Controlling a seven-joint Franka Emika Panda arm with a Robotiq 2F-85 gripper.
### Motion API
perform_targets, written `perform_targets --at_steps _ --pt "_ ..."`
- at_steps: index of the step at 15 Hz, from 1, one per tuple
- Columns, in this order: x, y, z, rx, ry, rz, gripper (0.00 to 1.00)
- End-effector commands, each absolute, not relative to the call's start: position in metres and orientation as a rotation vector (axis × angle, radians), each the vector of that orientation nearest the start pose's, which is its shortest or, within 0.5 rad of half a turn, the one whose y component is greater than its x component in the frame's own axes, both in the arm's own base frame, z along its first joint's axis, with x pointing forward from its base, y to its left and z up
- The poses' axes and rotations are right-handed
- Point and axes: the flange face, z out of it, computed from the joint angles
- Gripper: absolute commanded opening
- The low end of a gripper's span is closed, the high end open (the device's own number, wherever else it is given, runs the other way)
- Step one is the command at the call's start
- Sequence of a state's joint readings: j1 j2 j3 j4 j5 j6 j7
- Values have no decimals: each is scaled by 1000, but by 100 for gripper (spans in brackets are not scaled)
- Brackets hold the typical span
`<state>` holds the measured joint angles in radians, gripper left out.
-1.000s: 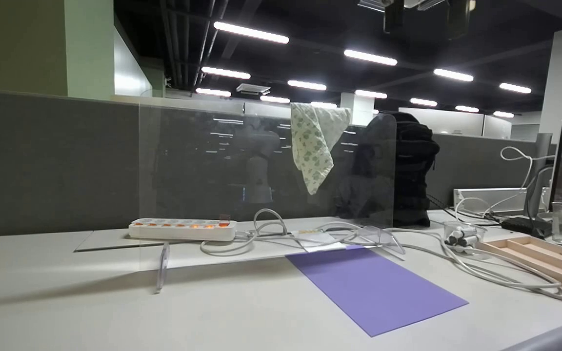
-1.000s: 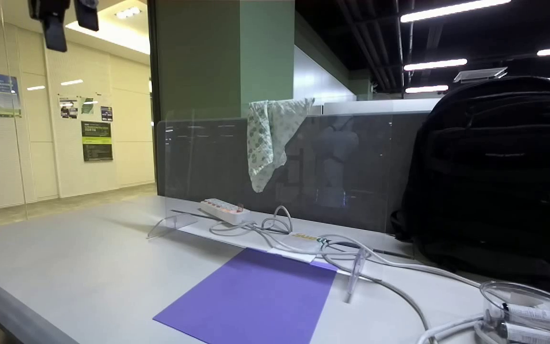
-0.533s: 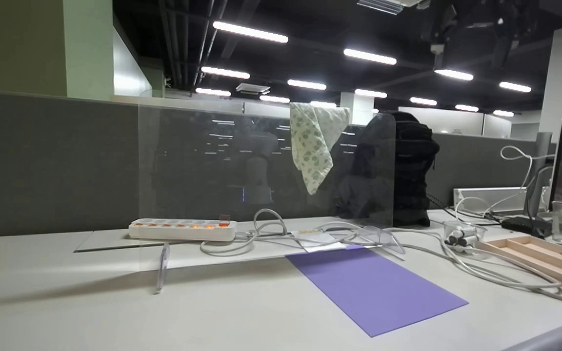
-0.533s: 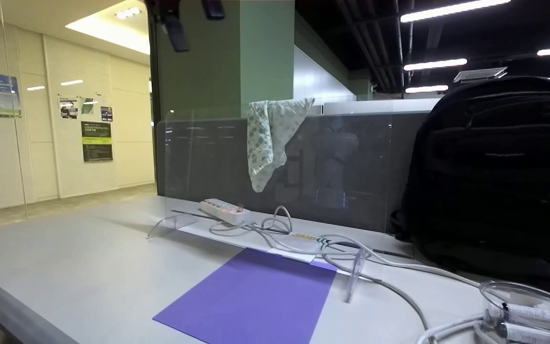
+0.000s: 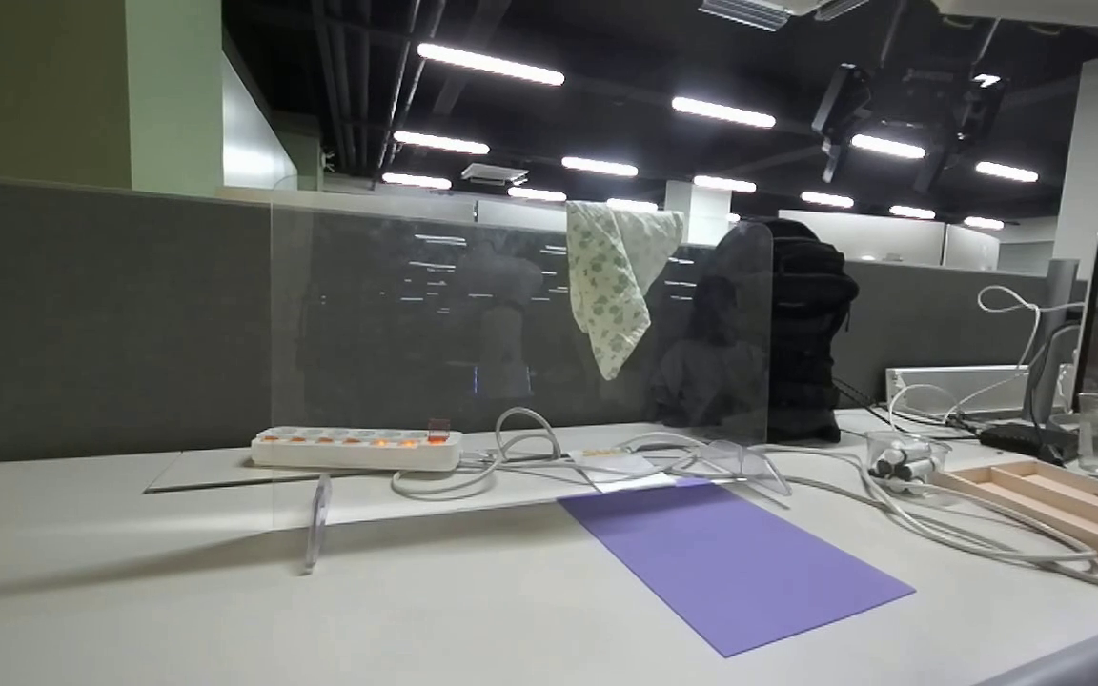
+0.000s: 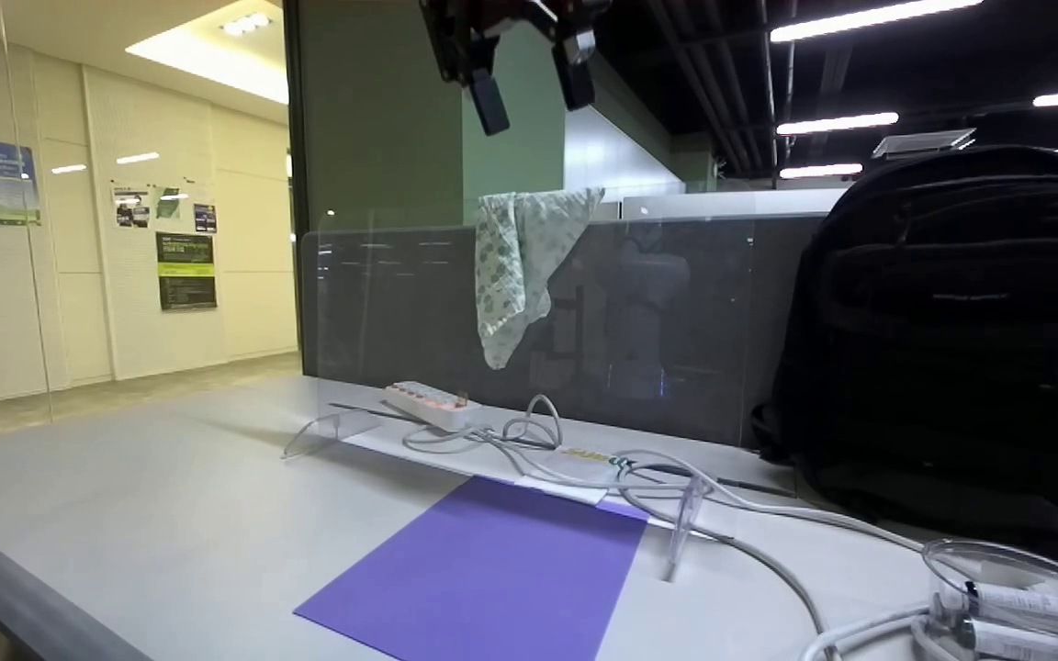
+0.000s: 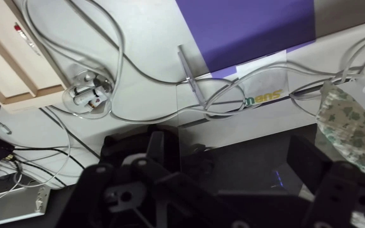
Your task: Pick up the cloth and put it on the table
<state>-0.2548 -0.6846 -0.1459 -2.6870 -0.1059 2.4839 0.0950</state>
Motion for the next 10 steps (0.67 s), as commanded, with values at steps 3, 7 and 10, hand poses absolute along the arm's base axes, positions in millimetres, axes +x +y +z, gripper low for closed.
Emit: perform_targets --at_steps 3,7,10 --pt "362 -149 482 -3042 635 -709 100" --pt "363 -150 485 -3040 638 -717 100" --pt "378 -142 480 -3035 501 -739 100"
